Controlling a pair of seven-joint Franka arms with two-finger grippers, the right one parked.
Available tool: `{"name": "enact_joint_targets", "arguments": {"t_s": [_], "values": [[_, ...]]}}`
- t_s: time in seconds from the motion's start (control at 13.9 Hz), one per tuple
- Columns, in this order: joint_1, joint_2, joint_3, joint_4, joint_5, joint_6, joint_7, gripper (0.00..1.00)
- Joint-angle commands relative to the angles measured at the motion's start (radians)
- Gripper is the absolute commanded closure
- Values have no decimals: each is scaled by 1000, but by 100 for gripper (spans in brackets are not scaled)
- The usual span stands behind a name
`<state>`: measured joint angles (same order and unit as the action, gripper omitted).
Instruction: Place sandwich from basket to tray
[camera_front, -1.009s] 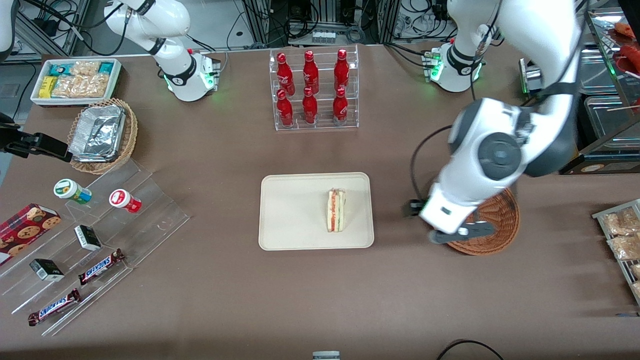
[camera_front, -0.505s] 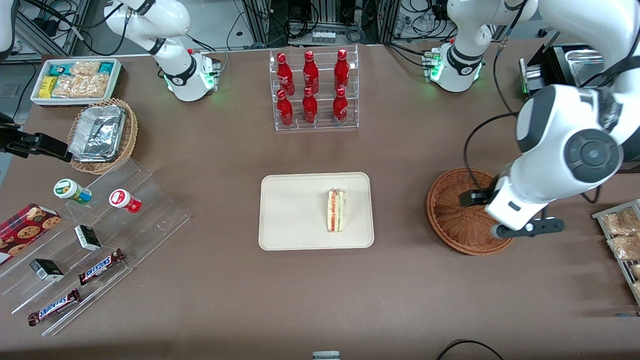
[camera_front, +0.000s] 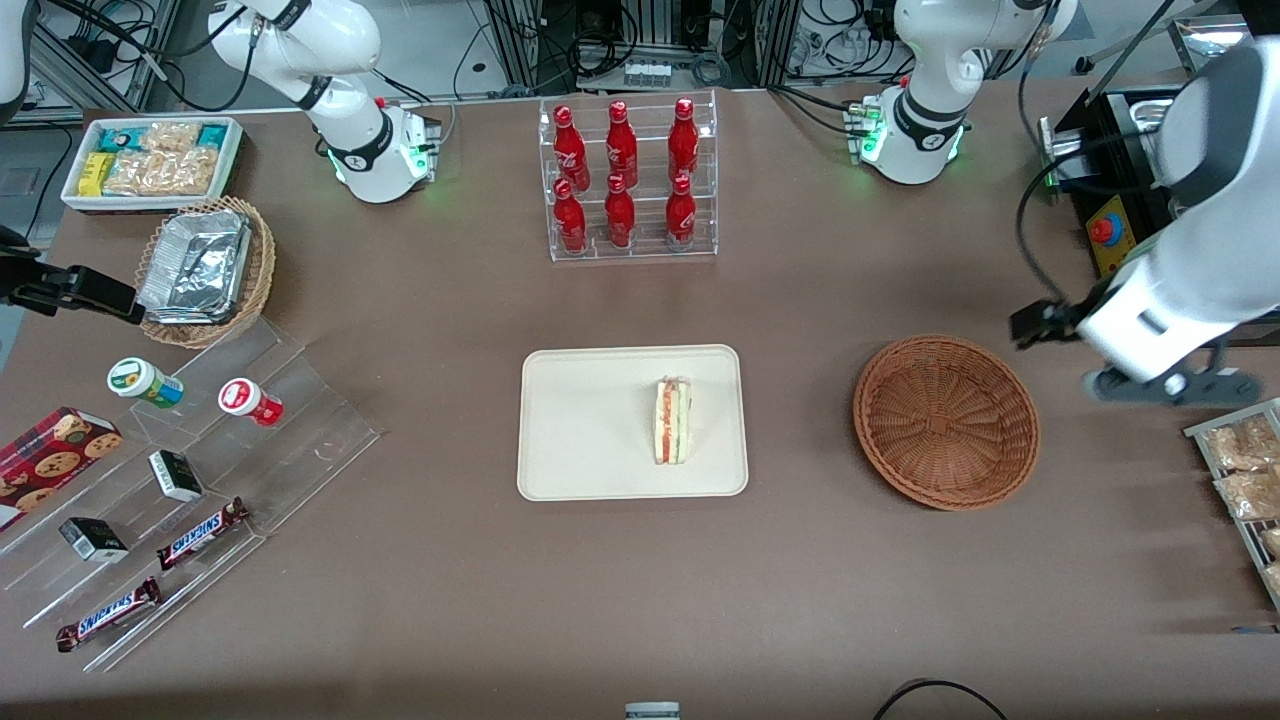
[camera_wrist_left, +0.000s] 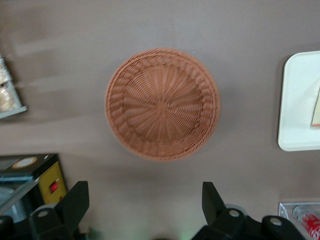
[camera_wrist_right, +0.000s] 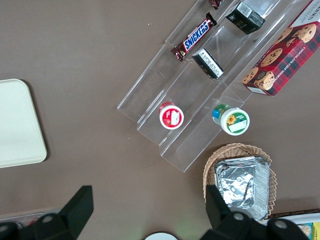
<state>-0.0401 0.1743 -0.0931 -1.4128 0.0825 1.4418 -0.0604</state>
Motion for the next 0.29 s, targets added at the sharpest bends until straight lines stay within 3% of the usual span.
{"name": "enact_joint_targets", "arguments": {"t_s": [0.0, 0.22], "values": [[8, -90, 15, -45, -15, -44, 24, 0], [25, -124, 30, -52, -15, -93, 95, 0]]}}
